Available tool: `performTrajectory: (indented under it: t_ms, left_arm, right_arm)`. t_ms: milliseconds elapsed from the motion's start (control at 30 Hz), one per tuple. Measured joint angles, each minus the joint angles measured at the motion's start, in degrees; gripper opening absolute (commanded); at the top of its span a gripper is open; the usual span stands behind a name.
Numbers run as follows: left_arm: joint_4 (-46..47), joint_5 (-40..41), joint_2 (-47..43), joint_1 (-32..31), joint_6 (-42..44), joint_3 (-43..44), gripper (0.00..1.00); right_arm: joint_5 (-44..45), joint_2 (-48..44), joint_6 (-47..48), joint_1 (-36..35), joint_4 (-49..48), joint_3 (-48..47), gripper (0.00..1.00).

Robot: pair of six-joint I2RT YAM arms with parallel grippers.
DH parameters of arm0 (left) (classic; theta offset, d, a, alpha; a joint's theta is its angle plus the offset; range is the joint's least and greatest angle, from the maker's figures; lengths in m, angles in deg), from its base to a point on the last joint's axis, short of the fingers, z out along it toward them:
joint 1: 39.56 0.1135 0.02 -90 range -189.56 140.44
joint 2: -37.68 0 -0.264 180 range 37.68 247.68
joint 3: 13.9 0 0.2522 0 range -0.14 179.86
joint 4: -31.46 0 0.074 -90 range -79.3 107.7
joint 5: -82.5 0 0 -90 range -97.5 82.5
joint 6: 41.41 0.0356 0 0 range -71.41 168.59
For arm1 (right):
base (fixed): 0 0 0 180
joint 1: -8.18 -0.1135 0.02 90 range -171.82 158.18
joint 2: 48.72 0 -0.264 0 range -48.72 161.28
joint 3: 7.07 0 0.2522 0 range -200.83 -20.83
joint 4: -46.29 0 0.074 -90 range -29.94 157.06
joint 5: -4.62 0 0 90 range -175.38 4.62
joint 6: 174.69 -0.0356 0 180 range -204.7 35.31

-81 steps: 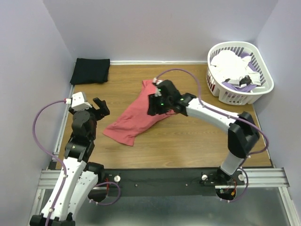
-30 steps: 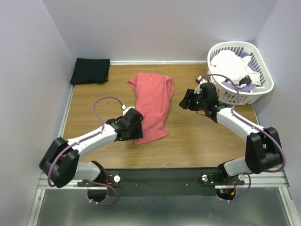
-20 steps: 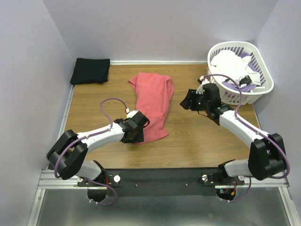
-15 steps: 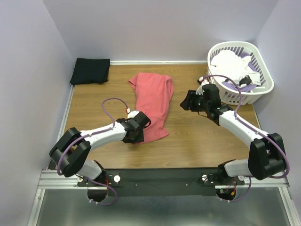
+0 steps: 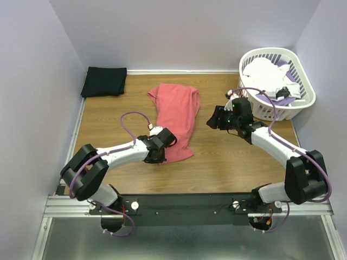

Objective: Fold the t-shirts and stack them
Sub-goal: Flatten the tshirt out

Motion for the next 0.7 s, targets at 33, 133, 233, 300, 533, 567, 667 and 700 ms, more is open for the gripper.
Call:
performTrajectory:
  t_ms: [33, 133, 233, 300, 533, 567, 667, 700]
  left_arm:
    - [-0.6, 0.2, -0.1, 0.0, 0.0, 0.3, 0.00]
    - [-4.9, 1.6, -1.4, 0.0, 0.3, 4.0, 0.00]
    - [-11.1, 5.1, -3.8, 0.5, 1.4, 16.0, 0.00]
    - [-13.1, 7.3, -4.1, 1.0, 2.7, 24.3, 0.00]
    - [-16.2, 13.0, -5.9, 4.1, 8.3, 44.3, 0.00]
    - [-16.8, 13.2, -5.7, 4.5, 9.0, 45.7, 0.00]
    - [-18.1, 13.7, -4.5, 4.9, 11.3, 50.3, 0.00]
    - [-18.1, 13.7, -4.3, 5.0, 11.6, 50.9, 0.00]
  right_arm:
    - [-0.6, 0.4, 0.1, 0.0, -0.1, 0.0, 0.61]
    - [-3.4, 2.3, 0.2, 0.0, -1.4, 0.2, 0.61]
    - [-6.1, 4.7, -0.1, -0.1, -3.3, 1.1, 0.61]
    - [-7.5, 6.4, -0.5, -0.4, -4.6, 1.4, 0.61]
    - [-9.2, 15.2, -2.1, -4.0, -11.9, 0.1, 0.61]
    - [-9.3, 16.6, -2.7, -4.5, -13.5, -0.1, 0.61]
    - [-9.4, 20.5, -4.8, -5.7, -18.5, -0.6, 0.61]
    - [-9.4, 21.1, -5.2, -5.8, -19.5, -0.7, 0.61]
